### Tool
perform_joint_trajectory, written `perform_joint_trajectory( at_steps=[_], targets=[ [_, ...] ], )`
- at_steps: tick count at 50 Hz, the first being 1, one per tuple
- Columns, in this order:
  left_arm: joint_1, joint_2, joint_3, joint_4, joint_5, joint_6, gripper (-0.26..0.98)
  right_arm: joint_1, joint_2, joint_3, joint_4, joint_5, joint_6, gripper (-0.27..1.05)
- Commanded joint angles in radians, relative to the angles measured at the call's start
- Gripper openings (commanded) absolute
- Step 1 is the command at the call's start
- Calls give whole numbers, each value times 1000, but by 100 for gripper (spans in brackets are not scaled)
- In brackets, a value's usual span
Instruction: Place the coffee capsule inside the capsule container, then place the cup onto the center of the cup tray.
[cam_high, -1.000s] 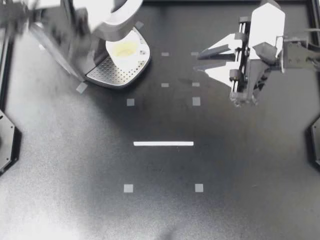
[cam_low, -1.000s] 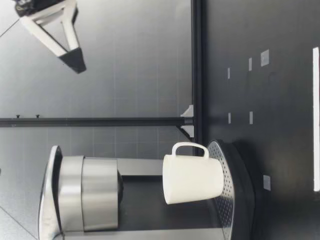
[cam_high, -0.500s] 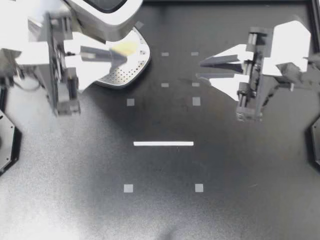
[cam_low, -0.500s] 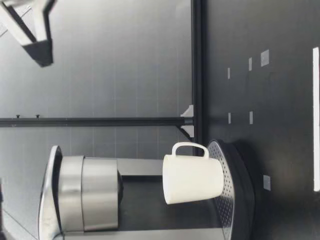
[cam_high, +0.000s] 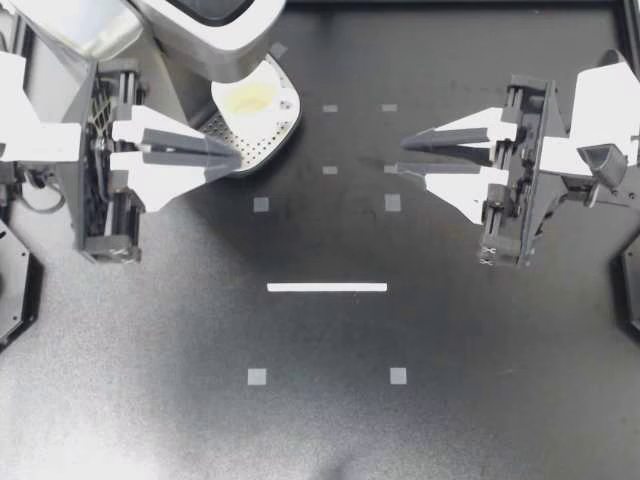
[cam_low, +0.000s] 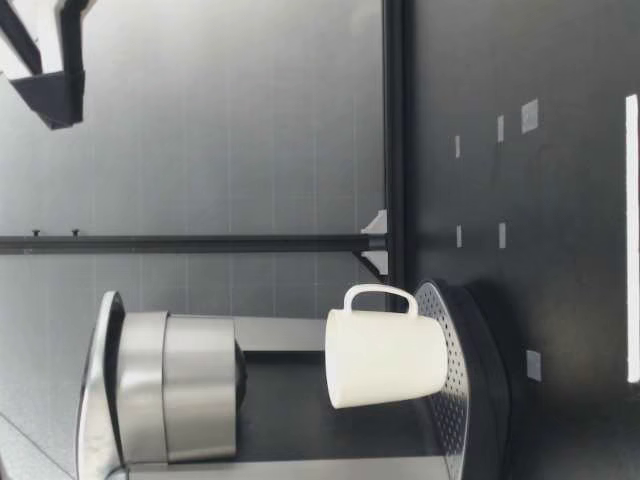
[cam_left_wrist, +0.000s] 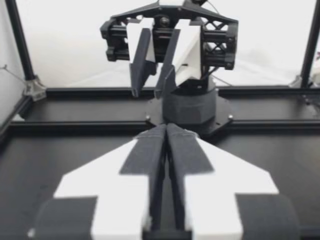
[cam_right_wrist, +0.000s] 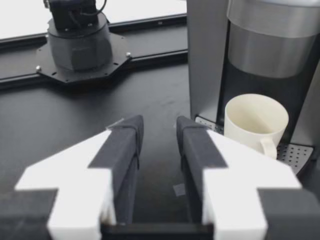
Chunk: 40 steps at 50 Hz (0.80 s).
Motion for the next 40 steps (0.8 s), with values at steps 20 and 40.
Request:
perform_joint_trajectory(
  at_steps=[20,40],
  targets=[
    [46,2,12,-28,-92,3,11,8,-26,-6,-14,-11,48,38],
    [46,2,14,-28,-117,12,11,8,-31,0,-21,-18,49,38]
  ],
)
